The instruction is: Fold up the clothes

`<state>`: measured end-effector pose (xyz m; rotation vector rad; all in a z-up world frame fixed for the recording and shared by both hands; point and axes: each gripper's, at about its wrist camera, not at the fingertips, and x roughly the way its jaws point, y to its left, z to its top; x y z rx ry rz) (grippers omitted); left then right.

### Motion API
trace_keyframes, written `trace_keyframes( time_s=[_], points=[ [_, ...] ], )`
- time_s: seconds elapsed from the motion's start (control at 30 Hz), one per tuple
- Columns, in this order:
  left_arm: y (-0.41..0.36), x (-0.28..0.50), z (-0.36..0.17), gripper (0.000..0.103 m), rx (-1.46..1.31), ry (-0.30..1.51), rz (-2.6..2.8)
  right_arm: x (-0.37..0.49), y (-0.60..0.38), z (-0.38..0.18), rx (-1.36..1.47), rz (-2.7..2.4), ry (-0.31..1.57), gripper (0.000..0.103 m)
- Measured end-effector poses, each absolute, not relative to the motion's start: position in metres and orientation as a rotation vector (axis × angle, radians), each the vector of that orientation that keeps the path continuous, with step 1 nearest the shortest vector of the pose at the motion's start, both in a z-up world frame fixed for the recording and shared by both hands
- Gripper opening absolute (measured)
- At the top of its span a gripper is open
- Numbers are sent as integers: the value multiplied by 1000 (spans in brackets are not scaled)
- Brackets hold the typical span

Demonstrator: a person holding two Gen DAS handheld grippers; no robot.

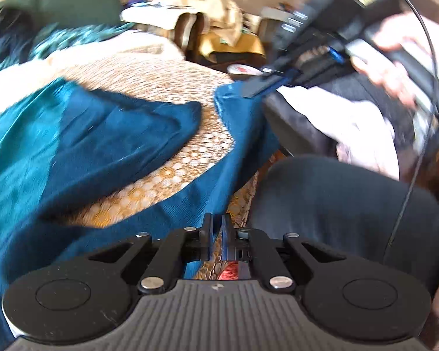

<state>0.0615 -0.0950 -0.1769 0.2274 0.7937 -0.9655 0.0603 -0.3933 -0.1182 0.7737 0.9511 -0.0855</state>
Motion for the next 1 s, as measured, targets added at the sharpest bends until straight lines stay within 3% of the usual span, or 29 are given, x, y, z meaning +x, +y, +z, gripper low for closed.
trace_keyframes(
  time_s=[0.3,0.53,0.8,0.87,0.9,0.97,1.0],
  points=[
    [-38,28,-168,4,301,723,-613,37,-406,-87,942,-9,792,103],
    [-15,19,-176,4,654,544,-505,45,-401,-57,987,91,738,103],
    [6,32,-184,8,770,606,-609,57,-394,-33,962,136,722,103],
    [10,28,-183,14,772,587,-626,61,-392,-33,960,139,726,103],
    [12,25,-184,24,782,570,-636,62,-392,-34,958,137,729,103],
    [14,18,-185,53,812,533,-654,63,-393,-34,963,134,734,103],
    [16,18,-190,79,841,504,-665,64,-393,-33,960,134,737,103]
  ],
)
